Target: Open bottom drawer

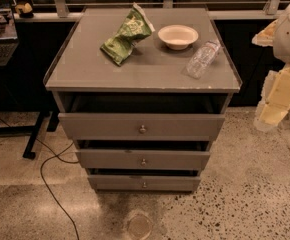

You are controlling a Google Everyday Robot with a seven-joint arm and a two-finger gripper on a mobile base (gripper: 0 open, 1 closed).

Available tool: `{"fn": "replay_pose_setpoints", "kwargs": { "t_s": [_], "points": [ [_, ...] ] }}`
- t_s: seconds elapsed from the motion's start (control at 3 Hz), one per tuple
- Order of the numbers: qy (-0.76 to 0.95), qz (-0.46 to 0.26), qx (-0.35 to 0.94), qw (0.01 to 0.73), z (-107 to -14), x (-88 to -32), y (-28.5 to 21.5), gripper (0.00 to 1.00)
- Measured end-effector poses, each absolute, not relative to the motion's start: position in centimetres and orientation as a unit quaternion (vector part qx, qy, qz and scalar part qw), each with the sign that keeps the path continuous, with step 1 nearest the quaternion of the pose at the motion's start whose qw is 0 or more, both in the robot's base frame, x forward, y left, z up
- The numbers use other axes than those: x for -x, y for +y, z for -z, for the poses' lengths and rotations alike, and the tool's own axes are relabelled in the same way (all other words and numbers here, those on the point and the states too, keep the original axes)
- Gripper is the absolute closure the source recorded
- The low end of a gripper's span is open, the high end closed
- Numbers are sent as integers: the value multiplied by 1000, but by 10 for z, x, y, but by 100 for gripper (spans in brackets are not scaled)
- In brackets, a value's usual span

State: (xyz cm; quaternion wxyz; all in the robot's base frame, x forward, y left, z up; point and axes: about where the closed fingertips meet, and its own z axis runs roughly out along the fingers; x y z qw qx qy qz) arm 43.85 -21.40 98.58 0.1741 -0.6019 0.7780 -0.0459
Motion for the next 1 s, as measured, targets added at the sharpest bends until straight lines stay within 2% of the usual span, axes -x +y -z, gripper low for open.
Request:
{"fn": "replay_pose_setpoints", "kwargs": {
  "t_s": [0.67, 1.0],
  "points": [
    [785, 35, 588, 190, -979, -437, -218, 0],
    [802, 9, 551, 230, -958, -430, -228, 0]
  ]
}}
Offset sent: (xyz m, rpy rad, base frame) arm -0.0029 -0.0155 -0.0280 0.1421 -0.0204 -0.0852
